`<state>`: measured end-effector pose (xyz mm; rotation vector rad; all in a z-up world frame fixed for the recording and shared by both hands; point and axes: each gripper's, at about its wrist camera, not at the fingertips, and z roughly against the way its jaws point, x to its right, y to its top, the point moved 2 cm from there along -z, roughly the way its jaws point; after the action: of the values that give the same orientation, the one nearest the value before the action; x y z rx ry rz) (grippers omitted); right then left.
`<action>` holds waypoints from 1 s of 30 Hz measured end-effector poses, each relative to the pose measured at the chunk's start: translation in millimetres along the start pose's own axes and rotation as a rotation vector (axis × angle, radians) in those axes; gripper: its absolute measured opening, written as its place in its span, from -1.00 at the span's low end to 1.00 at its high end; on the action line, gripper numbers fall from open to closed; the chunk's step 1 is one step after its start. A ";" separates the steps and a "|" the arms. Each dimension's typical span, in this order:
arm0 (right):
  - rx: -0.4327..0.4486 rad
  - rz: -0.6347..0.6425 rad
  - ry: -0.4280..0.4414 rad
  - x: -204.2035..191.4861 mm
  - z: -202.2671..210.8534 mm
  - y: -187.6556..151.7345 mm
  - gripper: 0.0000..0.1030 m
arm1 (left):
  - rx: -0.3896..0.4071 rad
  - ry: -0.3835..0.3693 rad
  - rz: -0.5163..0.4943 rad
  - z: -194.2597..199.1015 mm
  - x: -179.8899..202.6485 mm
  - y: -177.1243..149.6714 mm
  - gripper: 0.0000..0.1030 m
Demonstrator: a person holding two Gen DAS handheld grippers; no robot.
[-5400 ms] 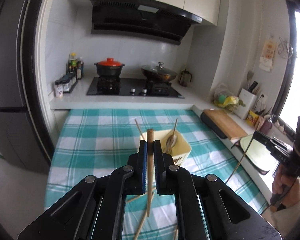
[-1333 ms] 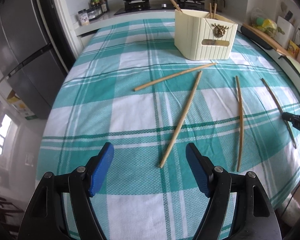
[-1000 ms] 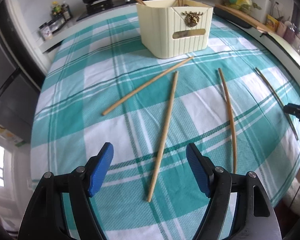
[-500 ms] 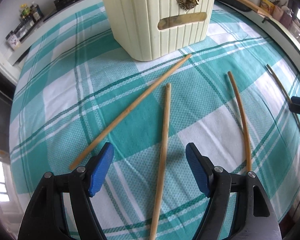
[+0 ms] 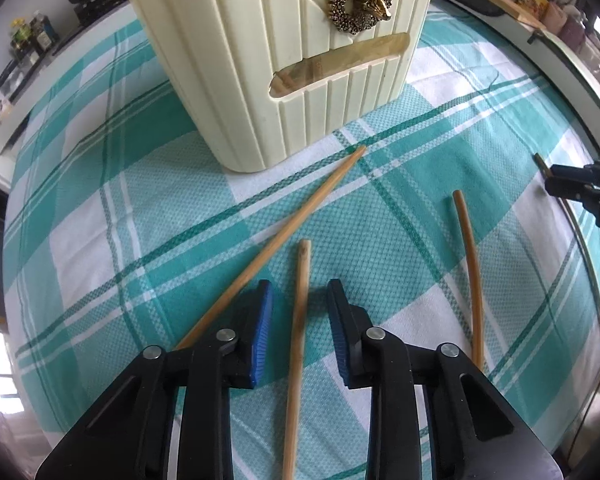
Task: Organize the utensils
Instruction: 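Grasp a chopstick with the left tool and lift both chopsticks toward the holder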
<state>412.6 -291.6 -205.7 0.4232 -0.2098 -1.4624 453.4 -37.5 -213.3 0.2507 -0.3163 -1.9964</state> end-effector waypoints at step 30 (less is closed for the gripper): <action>0.583 0.126 0.075 -66.4 213.1 -34.8 -0.86 | 0.586 -0.068 0.262 238.7 -18.4 -85.9 -0.91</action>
<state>290.7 -259.7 -18.2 0.9173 -0.5978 -1.2424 313.5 41.1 -15.9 0.4823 -0.9307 -1.6173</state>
